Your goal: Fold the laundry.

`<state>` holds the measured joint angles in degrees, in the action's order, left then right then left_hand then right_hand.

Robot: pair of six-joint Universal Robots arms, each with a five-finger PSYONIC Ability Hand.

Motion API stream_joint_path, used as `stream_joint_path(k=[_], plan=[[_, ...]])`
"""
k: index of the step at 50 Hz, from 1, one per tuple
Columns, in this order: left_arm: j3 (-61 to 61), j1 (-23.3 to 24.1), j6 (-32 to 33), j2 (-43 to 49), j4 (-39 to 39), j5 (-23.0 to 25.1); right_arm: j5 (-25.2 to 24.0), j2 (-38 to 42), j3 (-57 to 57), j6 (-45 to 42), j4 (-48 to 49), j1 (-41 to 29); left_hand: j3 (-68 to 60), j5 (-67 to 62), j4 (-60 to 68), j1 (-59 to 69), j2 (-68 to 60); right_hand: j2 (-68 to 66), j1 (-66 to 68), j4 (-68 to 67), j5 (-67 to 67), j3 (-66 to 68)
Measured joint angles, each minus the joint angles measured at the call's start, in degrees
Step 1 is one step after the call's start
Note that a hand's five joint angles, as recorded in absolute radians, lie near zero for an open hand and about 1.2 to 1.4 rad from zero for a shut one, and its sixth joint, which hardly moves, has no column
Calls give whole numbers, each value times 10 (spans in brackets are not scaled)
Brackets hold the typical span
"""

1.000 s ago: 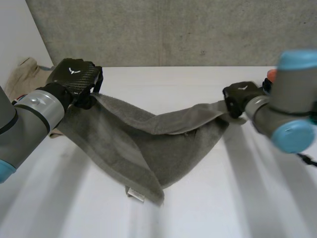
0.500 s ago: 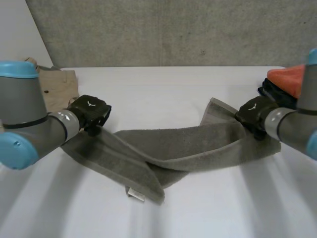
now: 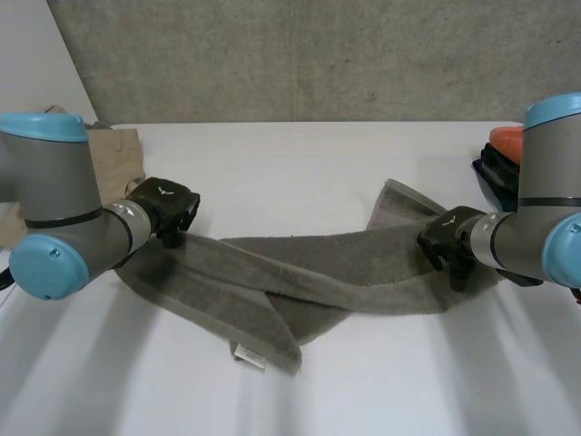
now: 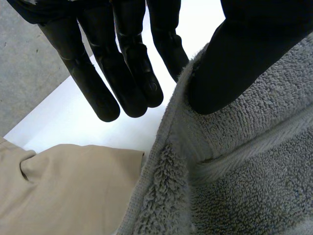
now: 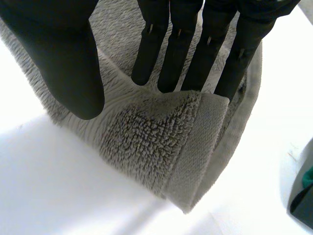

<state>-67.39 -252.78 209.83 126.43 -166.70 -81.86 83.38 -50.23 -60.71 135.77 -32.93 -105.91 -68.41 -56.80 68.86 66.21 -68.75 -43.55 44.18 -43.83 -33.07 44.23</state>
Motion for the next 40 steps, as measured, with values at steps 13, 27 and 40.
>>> stream_joint_path(k=[13, 27, 40], plan=[[-10, -3, 5, -7, 1, 0, 54, 0, -18, -58, 13, 13, 0, 0, 0, 0, 0, 7, -10, 12, 14, -10], [-15, -9, 17, -8, 1, 2, 100, 3, -25, -69, 67, 8, 0, 0, 0, 0, 0, 74, -80, 80, 85, -86], [-22, -8, 17, -21, 1, 1, 73, -26, -38, -8, 69, 19, 0, 0, 0, 0, 0, 173, -176, 177, 182, -173]])
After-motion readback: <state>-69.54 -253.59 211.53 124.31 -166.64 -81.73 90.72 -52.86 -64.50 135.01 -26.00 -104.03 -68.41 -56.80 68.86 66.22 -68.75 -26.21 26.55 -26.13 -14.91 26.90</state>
